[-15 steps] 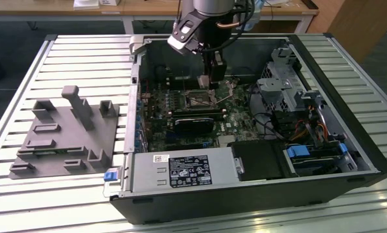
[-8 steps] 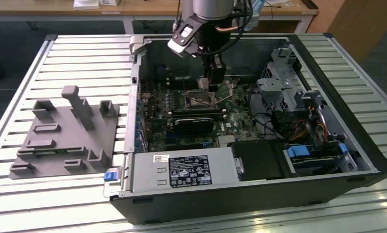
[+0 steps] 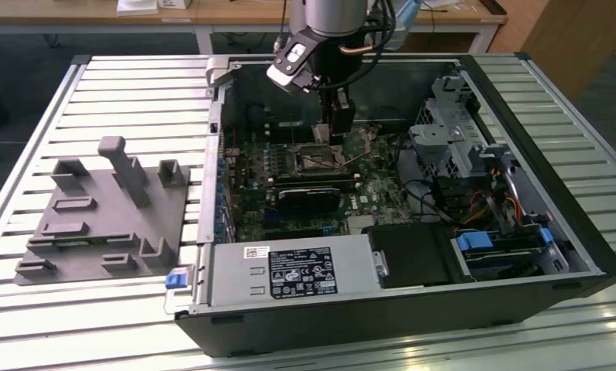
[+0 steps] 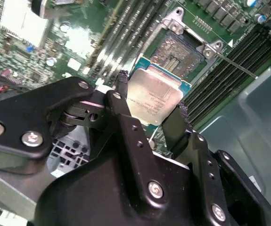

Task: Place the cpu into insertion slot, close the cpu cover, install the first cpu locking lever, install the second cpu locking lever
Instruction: 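Place the cpu into insertion slot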

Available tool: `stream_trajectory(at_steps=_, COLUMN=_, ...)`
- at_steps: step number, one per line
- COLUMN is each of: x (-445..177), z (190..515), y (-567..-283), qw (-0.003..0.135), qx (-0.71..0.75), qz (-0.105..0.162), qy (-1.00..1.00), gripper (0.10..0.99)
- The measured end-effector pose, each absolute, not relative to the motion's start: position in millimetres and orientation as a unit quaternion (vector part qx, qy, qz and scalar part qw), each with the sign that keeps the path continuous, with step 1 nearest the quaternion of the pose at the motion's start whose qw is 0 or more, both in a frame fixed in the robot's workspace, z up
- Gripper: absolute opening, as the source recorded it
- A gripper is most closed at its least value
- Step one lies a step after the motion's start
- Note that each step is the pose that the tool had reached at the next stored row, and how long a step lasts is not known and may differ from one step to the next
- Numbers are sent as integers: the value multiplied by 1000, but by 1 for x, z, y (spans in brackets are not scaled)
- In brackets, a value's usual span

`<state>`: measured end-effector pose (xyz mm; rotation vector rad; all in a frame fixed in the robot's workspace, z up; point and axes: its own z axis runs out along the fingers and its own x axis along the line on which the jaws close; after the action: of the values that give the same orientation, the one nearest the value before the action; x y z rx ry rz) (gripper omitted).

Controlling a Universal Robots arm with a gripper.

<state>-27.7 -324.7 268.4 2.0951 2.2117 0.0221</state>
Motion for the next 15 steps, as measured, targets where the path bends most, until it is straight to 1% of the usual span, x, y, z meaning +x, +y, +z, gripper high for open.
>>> stream_trajectory(at_steps=15, x=-28, z=243, y=-317, qw=48, qx=687, qz=2, qy=725, gripper=541)
